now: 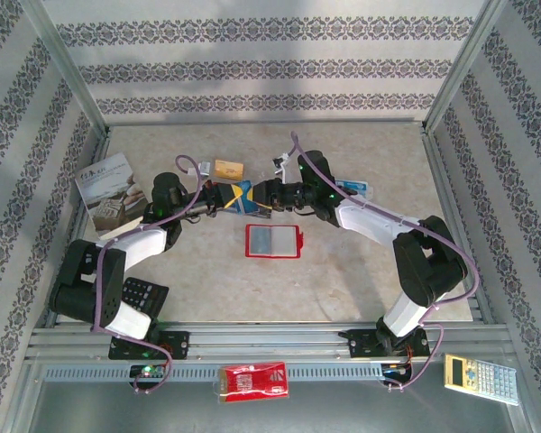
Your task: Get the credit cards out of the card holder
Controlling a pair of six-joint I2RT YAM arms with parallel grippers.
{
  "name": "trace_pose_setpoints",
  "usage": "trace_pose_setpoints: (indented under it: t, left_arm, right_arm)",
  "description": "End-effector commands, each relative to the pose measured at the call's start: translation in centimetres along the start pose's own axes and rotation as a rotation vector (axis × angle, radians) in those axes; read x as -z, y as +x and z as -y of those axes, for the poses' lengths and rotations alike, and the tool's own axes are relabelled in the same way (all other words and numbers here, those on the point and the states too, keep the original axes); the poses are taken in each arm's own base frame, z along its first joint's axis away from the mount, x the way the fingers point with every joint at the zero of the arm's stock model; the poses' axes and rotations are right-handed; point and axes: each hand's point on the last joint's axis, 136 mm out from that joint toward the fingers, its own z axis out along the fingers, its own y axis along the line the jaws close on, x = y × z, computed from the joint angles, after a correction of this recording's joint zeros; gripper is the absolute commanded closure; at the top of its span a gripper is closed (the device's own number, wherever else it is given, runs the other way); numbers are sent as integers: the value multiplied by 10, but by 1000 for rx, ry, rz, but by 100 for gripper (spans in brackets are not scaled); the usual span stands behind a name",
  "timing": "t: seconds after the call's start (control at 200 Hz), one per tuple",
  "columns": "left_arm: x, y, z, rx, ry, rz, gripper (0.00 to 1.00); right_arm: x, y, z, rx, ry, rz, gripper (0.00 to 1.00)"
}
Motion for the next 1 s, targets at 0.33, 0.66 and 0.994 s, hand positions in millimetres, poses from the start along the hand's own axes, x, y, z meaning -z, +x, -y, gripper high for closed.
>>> trace_pose_setpoints:
  t: [0.33, 0.66, 0.994]
  left_arm:
    - [11, -16, 12, -75, -61, 80, 100]
    - [37, -18, -41, 15, -318, 129, 54]
    - [101, -17, -105, 89, -699, 173, 17]
  right_arm:
    - [-4, 1, -16, 2, -78, 40, 86]
    - [-7, -12, -6, 129, 12, 77, 100]
    - [-21, -33, 27, 384, 285, 45, 100]
